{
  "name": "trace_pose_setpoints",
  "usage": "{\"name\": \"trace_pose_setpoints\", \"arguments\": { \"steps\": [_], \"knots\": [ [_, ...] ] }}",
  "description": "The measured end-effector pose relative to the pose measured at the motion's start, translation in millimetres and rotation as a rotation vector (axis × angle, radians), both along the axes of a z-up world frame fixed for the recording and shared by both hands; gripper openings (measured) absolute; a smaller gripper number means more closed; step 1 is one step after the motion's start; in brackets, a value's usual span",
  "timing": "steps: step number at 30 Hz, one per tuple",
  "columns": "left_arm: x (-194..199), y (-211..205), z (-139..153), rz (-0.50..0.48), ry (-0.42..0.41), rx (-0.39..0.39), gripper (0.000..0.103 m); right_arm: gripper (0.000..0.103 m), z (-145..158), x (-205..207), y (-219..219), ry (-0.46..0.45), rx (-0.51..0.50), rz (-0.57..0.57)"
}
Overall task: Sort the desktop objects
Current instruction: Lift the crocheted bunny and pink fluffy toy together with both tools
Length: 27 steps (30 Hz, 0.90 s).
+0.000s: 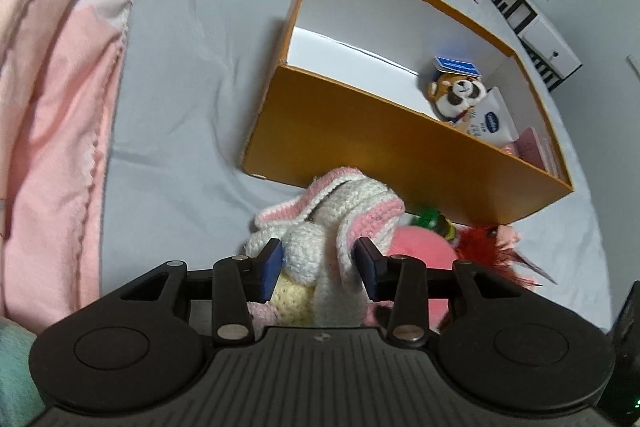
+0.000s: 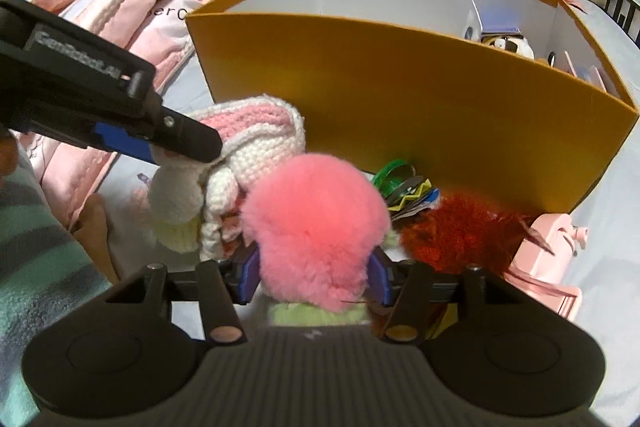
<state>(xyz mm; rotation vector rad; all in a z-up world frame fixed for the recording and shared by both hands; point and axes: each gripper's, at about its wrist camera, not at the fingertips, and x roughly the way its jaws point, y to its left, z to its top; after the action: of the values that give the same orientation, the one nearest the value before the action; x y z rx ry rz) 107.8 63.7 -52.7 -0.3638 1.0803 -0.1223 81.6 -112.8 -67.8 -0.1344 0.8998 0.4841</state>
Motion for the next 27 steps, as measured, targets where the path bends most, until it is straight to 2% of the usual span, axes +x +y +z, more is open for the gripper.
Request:
{"name": "trace_pose_setpoints", "arguments": {
  "steps": [4, 6, 9, 14, 18, 21, 24, 27],
  "knots": [
    [-0.5, 0.2, 0.1, -0.007, -0.004, 0.014, 0.047, 0.055, -4.1, 10.1, 4.2, -0.006, 0.012, -0.02],
    [-0.3, 1.9, -0.3, 0.005, -0.001, 0.013, 0.047, 0.048, -5.1, 15.3, 1.7, 0.004, 0.051, -0.032],
    [-0.3, 3.4, -0.9, 0.024, 0.0, 0.032, 0.048, 0.045, -5.6, 19.1, 2.5, 0.025, 0.119, -0.031],
    [3.0, 1.7, 2.3, 0.016, 0.005, 0.042, 0.049, 0.045, -6.7, 20.1, 14.9, 0.024, 0.095, -0.018],
    [-3.4, -0.1, 12.8, -0.028, -0.032, 0.059, 0.059, 0.045, -6.5, 19.4, 11.4, 0.032, 0.11, -0.028],
    [-11.0, -6.6, 23.1, -0.105, -0.061, 0.092, 0.07, 0.045, -5.9, 18.3, 9.5, 0.034, 0.111, -0.03],
    [-15.7, -18.6, 25.8, -0.187, -0.063, 0.135, 0.073, 0.046, -6.0, 15.4, 8.5, 0.026, 0.099, -0.023],
    [-16.0, -30.7, 20.6, -0.222, -0.056, 0.191, 0.078, 0.046, -6.1, 14.6, 8.0, 0.023, 0.093, -0.02]
  ]
}}
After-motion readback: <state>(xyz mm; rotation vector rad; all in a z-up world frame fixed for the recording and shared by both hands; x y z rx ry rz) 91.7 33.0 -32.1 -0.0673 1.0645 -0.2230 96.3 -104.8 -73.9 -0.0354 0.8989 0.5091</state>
